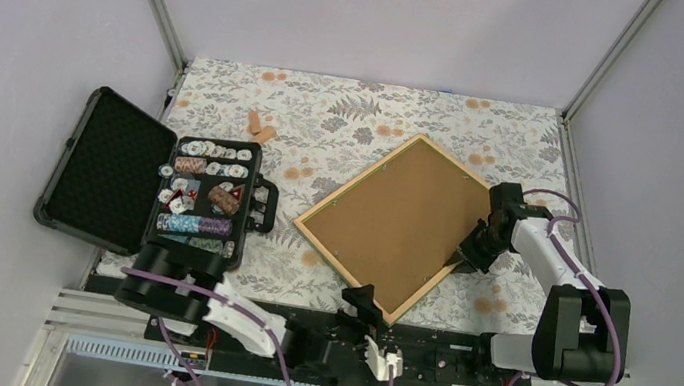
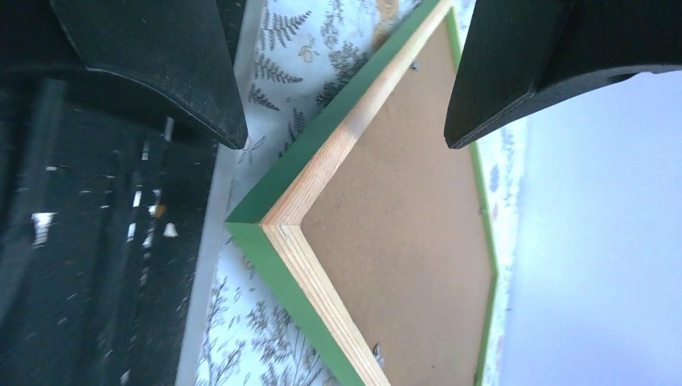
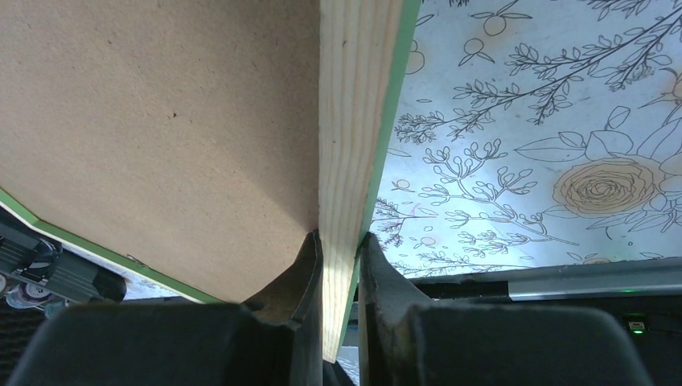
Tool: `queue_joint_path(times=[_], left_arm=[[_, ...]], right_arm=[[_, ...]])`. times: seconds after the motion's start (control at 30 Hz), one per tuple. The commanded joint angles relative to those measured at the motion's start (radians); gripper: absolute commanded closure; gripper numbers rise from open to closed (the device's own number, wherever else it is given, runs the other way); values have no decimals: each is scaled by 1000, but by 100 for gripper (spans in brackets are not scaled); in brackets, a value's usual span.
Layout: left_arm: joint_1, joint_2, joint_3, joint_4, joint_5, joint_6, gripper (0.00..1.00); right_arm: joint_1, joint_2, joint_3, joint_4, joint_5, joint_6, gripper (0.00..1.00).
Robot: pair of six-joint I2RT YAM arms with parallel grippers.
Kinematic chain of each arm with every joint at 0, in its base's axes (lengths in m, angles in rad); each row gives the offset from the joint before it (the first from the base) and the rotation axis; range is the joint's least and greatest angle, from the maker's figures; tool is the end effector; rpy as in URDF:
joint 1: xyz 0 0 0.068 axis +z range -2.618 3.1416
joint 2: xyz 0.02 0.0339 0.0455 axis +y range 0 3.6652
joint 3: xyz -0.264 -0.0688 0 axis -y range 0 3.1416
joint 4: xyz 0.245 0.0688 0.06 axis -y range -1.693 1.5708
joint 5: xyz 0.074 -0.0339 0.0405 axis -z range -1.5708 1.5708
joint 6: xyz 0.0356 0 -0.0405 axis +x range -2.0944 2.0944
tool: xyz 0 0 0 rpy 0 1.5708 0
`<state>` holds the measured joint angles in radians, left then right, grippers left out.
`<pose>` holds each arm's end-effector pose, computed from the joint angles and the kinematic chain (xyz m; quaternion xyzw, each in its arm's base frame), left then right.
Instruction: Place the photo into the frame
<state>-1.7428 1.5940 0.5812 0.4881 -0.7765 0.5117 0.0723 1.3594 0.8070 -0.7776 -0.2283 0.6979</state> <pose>-0.0255 -0.2927 0.1516 0.6431 0.5149 0.0008 0.5668 0.2294 0.0247 0.1886 0.2905 0.9427 0.1496 0.0681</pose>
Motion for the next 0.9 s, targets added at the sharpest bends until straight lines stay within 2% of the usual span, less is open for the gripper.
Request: queue_joint_path(times=[0.0,0.27,0.43,0.57,0.67,0.8,0.83,0.87], left_arm=[[6,107,29,304,-162,235,3],[57,278,89,497,-212,406,11],[113,299,127,551,-220,447,23],[120,309,143,601,-229,483,46],[119,297,157,590,-231,471,58],[120,229,152,529,-228,398,87],[120,205,153,511,-228,380,95],[119,184,154,504,-231,364,100]], right_arm=[[2,-40,64,-1,-103,29,100],[3,-64,77,-17,-117,41,100],[3,-86,69,-19,-124,52,100],[3,-103,64,-22,-123,55,100],[2,-121,68,-23,-109,28,100],[3,-203,67,-1,-4,-33,100],[2,-223,66,3,43,-41,97],[2,-239,69,1,71,-51,90]])
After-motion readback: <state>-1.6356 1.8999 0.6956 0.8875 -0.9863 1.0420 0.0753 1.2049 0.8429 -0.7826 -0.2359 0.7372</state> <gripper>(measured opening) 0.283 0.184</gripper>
